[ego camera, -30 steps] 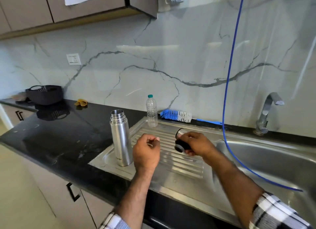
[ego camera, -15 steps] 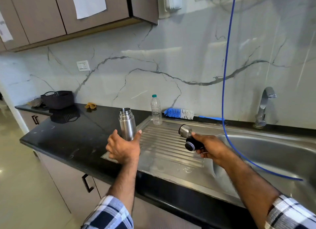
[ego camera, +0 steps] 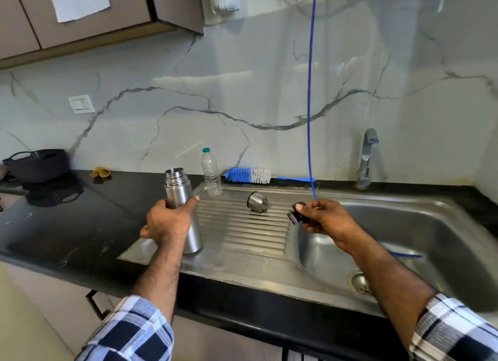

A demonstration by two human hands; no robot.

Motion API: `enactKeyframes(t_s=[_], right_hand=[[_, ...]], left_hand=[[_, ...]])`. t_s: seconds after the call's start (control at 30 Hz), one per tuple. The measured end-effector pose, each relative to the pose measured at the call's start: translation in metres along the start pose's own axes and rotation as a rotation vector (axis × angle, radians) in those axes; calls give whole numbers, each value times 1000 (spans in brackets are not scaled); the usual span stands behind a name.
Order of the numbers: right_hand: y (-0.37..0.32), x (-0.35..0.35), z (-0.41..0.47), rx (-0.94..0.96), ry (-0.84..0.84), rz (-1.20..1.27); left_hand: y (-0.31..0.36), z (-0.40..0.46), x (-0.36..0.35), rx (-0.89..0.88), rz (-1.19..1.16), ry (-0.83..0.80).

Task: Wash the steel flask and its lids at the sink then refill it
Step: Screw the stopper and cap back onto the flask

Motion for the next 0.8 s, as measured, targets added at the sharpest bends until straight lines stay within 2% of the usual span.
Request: enactKeyframes(t_s=[0.13,0.3,0.47,0.53,0.67,0.7,0.73,0.77,0.8], right_hand=[[-3,25,0,125,86,-118],[-6,65,-8,345,169,-513],[11,94,-13,328,209,-761],[6,99,-15,389,303,-784],[-20,100,-23,757,579,-627],[-20,100,-23,801,607,-609],[-17,101,-19,781,572,-634],[-9,101,-13,672,469,-704],[1,100,-8,474,330,-815]], left_hand=[[34,-62,-32,-76,-76,-193],[73,-133,-88,-121,-230,-397],[97,-196,-130,-145,-345,-518],[93,-205,-143,-140,-405,-524],[89,-211,-160,-173,-416,-526],[89,-212,-162,-178,-411,-531],[90,-212,-160,-190,-412,-533],[90,-212,-159,-201,-409,-536],[89,-212,-158,-211,-406,-539]])
Point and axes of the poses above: each hand's wrist, its own z-axis towards the middle knuckle, its own x-axis out of the back of the hand, y = z × x, the point moved 2 cm from there along z, towards the middle knuckle, and after that the axes turned 14 degrees about x, right-handed, at the moved point
